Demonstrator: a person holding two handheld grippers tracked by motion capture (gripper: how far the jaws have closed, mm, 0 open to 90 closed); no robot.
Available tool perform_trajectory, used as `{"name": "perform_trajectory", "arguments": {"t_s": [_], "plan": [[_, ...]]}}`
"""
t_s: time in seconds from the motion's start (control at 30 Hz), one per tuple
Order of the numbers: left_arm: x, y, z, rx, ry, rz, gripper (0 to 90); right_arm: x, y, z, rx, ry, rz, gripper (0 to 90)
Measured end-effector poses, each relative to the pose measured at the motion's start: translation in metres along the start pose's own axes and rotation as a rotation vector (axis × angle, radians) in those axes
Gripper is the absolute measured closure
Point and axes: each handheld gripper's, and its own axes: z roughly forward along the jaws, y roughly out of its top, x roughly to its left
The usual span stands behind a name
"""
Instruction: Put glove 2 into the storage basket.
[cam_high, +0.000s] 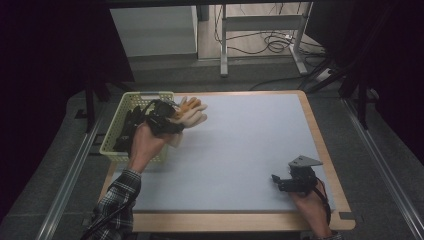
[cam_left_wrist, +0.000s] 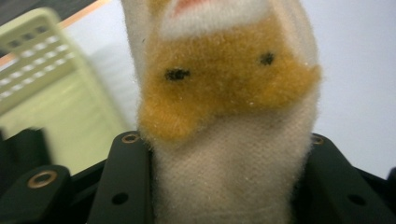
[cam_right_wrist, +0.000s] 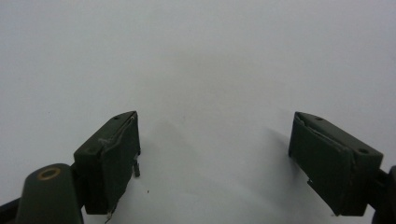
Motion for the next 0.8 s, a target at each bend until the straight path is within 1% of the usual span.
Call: {"name": "perform_trajectory", "arguments": {"t_s": [0.1,0.17,0.3,0.33,0.4,0.47,0.53,0.63,0.8], "plan": [[0.016,-0.006,-0.005,0.004,0.028,-0.026,56.4,0.000,0.000,0.000,-0.001,-0.001,-0.001,16.2],[0.028,-0.011,-0.007,0.008,0.043,-0.061,56.3,0.000,0.000,0.000,-0.001,-0.001,-0.001,16.2],[0.052,-0.021,-0.010,0.015,0.079,-0.117,56.2,0.000,0.000,0.000,0.000,-0.001,0.000,16.1],[0.056,-0.023,-0.010,0.015,0.086,-0.134,56.1,0.000,0.000,0.000,0.000,-0.001,0.000,16.1],[0.068,-0.028,-0.011,0.017,0.104,-0.166,56.0,0.000,0.000,0.000,0.001,-0.001,0.000,16.1],[0.077,-0.031,-0.010,0.020,0.120,-0.190,55.9,0.000,0.000,0.000,0.001,-0.001,0.001,16.1],[0.085,-0.034,-0.008,0.028,0.133,-0.216,55.8,0.000,0.000,0.000,0.001,-0.001,0.001,16.1],[0.095,-0.036,-0.001,0.046,0.148,-0.243,55.6,0.000,0.000,0.000,0.002,0.000,0.002,16.1],[0.108,-0.038,0.016,0.070,0.148,-0.284,54.9,0.000,0.000,0.000,0.001,-0.001,0.001,16.1]]}}
